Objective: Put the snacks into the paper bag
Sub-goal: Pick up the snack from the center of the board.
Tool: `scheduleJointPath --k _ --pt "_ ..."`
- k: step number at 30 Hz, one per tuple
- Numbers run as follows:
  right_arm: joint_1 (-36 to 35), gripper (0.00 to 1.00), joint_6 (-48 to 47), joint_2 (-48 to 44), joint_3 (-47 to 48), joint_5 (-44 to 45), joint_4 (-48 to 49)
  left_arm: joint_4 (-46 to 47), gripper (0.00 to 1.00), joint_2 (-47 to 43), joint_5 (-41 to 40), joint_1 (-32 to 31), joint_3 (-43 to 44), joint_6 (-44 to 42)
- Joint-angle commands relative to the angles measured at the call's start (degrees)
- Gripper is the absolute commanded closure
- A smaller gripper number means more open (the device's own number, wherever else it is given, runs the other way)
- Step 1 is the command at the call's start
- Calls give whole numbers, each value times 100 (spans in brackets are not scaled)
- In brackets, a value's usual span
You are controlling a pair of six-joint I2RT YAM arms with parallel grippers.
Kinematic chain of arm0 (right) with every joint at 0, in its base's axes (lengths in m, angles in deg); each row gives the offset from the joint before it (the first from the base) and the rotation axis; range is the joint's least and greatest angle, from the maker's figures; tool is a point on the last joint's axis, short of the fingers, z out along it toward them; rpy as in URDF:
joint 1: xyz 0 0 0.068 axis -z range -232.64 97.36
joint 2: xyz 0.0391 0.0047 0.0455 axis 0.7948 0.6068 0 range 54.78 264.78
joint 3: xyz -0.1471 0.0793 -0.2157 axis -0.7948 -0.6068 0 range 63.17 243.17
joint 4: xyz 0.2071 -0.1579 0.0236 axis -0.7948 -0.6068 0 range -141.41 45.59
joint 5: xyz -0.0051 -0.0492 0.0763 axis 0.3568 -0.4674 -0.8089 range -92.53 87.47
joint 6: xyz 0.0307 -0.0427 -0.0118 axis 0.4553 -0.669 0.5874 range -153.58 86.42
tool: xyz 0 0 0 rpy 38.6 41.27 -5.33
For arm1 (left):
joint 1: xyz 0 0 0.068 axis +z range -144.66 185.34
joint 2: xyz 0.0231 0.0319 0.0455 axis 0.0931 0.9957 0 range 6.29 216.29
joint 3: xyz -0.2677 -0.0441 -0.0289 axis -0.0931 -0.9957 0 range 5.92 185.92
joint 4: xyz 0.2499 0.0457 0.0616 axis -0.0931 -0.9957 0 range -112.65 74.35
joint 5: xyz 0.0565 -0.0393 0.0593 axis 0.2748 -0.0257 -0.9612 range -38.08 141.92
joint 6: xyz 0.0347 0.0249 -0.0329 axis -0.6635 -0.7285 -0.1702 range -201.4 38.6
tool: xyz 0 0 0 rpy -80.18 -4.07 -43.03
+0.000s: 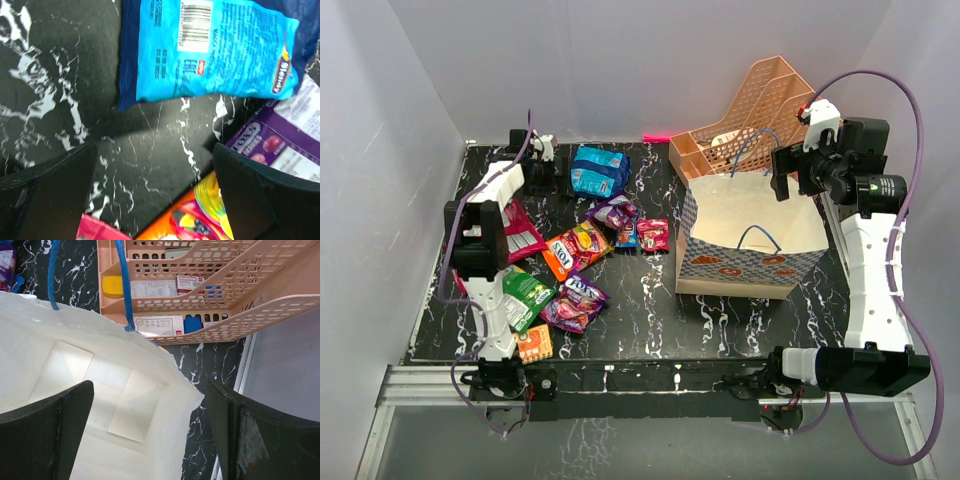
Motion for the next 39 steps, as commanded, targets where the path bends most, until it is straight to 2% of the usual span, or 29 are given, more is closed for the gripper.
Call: scheduleJointPath --k 1,5,9,15,23,29,34,39 --pt "-11 2 230 24 230 -15 283 -122 4 440 471 15 702 -103" --pt "-13 2 270 152 294 -61 257 -136 7 824 728 35 1082 -180" --pt "-15 2 273 220 215 -98 259 -9 2 1031 827 88 1239 -95" --pt "-11 3 275 264 65 -104 325 -77 4 1475 1570 206 1639 19" --pt "-10 3 270 218 -195 -124 372 258 14 1888 2390 312 1757 344" --pt "-10 3 238 167 -302 -44 396 972 34 1961 2776 310 1353 887" --pt "-8 3 236 135 -216 -3 369 1079 53 2034 2956 312 1333 1059" --pt "-9 3 170 68 -131 -2 413 926 75 1849 2875 322 1420 807"
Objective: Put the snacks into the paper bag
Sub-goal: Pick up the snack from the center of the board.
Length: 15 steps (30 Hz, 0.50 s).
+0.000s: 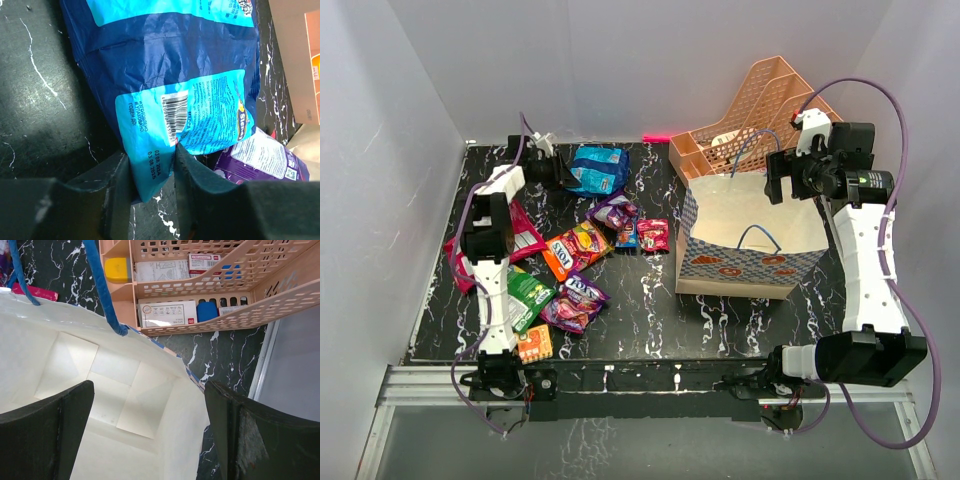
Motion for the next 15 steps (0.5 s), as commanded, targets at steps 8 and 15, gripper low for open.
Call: scheduleJointPath --k 8,15 --pt "-20 3 -293 -404 416 73 648 -1031 100 -781 -85 -33 550 -904" --pt "-38 3 -143 -337 738 -519 775 -1272 100 -1755 -311 -29 518 -1331"
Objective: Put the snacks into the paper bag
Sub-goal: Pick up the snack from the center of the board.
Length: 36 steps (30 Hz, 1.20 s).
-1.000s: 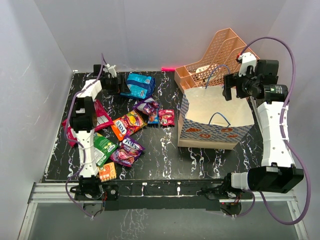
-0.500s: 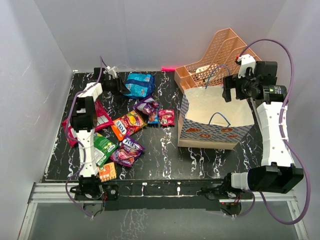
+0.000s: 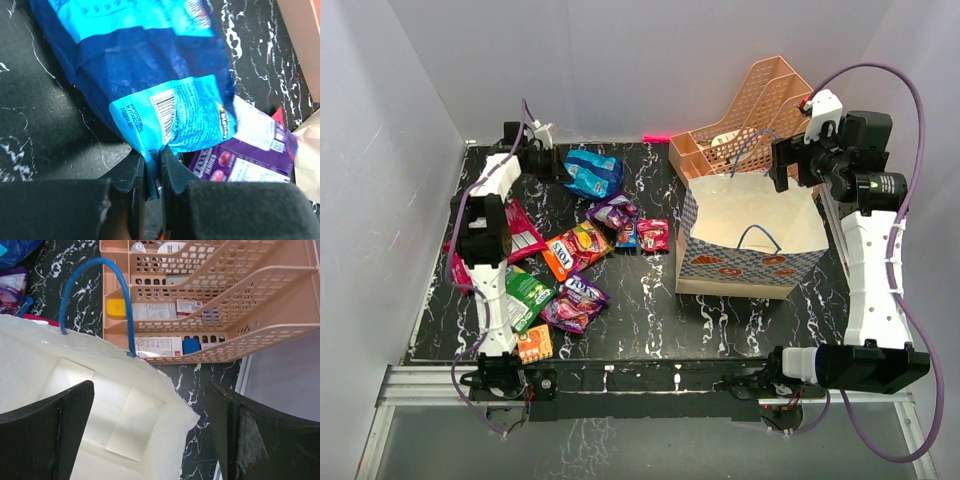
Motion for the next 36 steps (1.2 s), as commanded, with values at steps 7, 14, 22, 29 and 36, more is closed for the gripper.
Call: scheduleJointPath --k 7,14,22,29,36 --pt "-69 2 290 -84 657 -1115 979 -429 100 -2102 109 -9 27 -755" --pt "-363 2 616 423 1377 -1853 1218 -830 100 -2783 137 -71 -9 -935" --pt "-1715 2 632 1062 1868 -1850 1689 -753 100 -3519 -123 -508 -271 -210" --pt "-3344 2 -152 1552 1567 -1153 1906 -962 100 -3587 -624 -1099 212 842" --pt "-4103 1 -633 1683 718 -661 2279 -546 100 -3762 -346 -1270 120 2058"
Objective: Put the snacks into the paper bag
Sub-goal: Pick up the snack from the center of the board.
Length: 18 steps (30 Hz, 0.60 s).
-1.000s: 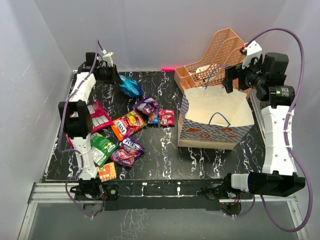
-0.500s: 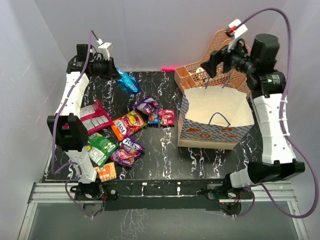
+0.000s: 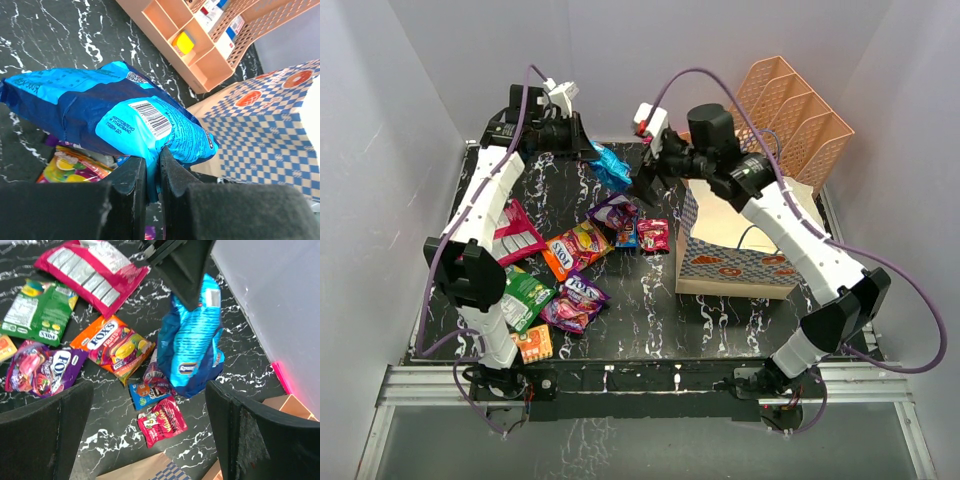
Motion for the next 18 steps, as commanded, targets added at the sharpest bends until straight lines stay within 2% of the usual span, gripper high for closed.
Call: scheduleJointPath --k 1,5,10,18 --pt "-227 1 -410 46 -283 612 634 794 100 -763 419 -23 280 1134" --pt "-342 1 -638 119 -550 1257 749 1021 100 -899 637 -36 204 1661" --pt "-362 1 -708 190 -783 1557 831 1439 100 -1201 1017 -48 -122 2274" --pt "-404 2 -730 388 -571 2215 1054 1817 100 -1661 1231 -163 -841 2591"
